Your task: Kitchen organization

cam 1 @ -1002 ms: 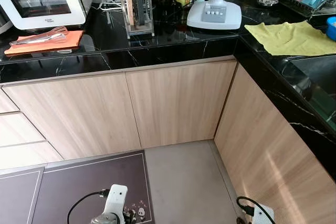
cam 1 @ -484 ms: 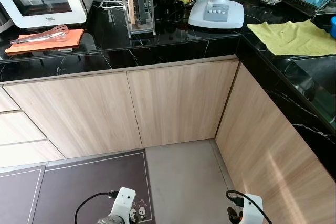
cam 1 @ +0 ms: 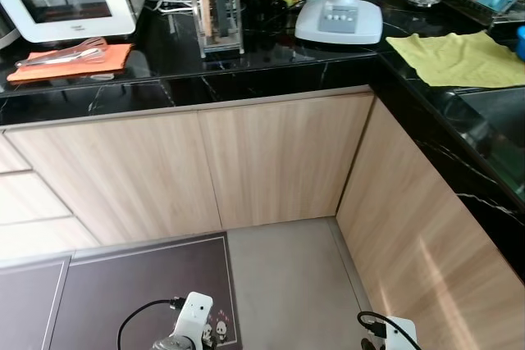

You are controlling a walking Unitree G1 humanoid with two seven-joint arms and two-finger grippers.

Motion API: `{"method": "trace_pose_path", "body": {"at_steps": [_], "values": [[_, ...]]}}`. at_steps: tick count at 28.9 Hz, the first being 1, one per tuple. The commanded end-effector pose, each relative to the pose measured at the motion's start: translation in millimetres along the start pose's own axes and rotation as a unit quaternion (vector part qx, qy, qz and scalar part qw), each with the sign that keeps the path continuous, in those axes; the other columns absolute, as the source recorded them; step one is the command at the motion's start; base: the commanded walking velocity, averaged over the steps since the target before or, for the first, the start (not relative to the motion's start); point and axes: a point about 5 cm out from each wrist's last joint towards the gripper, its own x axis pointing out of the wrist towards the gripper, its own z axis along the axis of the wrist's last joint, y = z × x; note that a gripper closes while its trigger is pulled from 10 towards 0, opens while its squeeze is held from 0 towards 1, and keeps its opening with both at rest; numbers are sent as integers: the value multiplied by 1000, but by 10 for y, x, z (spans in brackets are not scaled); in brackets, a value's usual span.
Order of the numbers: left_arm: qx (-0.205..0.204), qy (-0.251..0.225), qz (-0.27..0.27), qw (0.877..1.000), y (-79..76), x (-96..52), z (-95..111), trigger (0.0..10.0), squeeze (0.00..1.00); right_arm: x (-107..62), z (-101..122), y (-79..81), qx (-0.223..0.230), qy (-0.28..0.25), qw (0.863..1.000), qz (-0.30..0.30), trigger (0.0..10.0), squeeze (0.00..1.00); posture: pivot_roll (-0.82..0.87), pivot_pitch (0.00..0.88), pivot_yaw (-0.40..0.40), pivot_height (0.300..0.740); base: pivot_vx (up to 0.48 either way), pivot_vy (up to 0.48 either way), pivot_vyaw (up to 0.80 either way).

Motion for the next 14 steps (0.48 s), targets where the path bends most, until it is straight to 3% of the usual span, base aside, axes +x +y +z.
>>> {"method": "trace_pose_path", "body": {"at_steps": [1,11,14], "values": [[4,8,-2,1000,6,-3,-39,10000,0,8,16,6,8,1,1000,-3,10000,0,-98,0,38,740,0,0,0],[0,8,-1,1000,11,-4,-46,10000,0,-29,-44,-128,7,8,1000,-8,10000,0,-96,0,38,740,0,0,0],[0,8,0,1000,12,-5,-49,10000,0,-46,-73,-166,9,9,1000,-9,10000,0,-97,0,38,740,0,245,0]]}}
